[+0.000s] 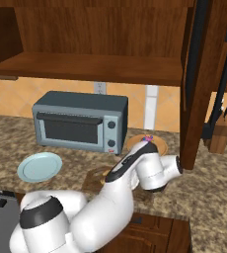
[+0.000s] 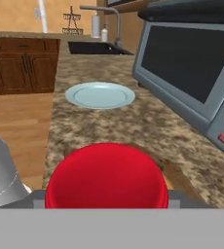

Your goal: From the different types of pastries on the counter, select a croissant and place it on the cutting board. Then retrieve a jar of jam from the cabinet and place it alongside the croissant on the cutting board.

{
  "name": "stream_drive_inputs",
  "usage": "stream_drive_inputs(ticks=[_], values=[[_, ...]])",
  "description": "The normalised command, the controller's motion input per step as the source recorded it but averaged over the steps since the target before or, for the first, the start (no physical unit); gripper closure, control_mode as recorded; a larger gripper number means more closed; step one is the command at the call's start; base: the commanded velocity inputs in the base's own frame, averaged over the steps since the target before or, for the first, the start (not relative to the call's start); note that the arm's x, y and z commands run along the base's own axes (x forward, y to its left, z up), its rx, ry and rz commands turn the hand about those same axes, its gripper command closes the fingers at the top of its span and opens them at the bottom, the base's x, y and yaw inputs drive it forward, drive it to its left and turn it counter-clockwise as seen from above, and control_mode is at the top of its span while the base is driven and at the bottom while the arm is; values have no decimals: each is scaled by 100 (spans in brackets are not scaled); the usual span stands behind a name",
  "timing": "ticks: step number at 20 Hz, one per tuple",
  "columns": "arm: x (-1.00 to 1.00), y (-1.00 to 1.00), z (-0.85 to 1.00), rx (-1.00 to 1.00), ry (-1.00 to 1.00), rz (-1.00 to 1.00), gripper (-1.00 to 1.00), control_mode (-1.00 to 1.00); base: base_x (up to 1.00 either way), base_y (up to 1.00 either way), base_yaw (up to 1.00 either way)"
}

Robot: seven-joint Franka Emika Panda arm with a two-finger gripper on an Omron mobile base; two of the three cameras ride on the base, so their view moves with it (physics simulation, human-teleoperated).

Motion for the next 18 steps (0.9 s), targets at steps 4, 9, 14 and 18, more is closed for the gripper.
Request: stream_drive_inputs(ticks=[4,9,14,18], values=[[43,-27,-34,1,0,11,100,-100,0,0,0],[45,-19,-33,5,0,13,100,-100,0,0,0],[29,-2,-51,14,0,19,100,-100,0,0,0],[30,-11,-49,15,0,18,100,-100,0,0,0]])
